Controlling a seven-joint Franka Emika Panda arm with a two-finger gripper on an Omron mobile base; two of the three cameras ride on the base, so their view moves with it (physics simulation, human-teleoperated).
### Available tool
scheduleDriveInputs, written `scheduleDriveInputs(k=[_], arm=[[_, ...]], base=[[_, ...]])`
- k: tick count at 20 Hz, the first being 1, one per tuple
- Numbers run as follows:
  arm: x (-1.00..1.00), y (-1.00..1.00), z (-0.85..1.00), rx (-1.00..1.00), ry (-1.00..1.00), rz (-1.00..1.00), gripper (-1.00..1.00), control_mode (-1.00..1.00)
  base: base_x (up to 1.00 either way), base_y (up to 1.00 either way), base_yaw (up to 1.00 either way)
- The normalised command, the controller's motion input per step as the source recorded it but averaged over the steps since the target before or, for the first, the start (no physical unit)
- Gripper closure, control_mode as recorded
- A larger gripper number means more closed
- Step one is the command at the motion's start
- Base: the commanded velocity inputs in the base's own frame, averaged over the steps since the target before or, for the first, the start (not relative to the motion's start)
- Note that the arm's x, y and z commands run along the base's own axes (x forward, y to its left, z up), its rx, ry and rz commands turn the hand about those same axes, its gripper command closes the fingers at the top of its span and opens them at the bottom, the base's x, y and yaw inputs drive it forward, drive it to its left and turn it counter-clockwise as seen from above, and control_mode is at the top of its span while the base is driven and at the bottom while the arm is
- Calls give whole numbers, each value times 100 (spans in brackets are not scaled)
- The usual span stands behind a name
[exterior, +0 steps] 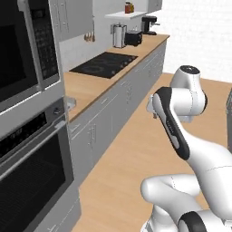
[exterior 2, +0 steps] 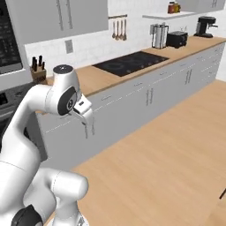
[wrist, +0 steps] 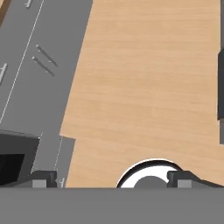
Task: Take the meat container that has the chicken drumstick and place it on the second highest rack of the freezer. Then take the vegetable container that has the onion and tomato and place it on the highest rack of the freezer.
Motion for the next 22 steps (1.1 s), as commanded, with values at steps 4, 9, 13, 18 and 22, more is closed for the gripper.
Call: scheduleDriveInputs(k=[4,9,13,18,22], arm=[[0,0,0,0,0,0,-100,100],[0,0,0,0,0,0,-100,100],[0,0,0,0,0,0,-100,100],[0,0,0,0,0,0,-100,100],[0,0,0,0,0,0,-100,100]], base=[[100,-14,-14],[100,-29,-10],[100,-42,-3],[100,-36,0],[94,-5,20]])
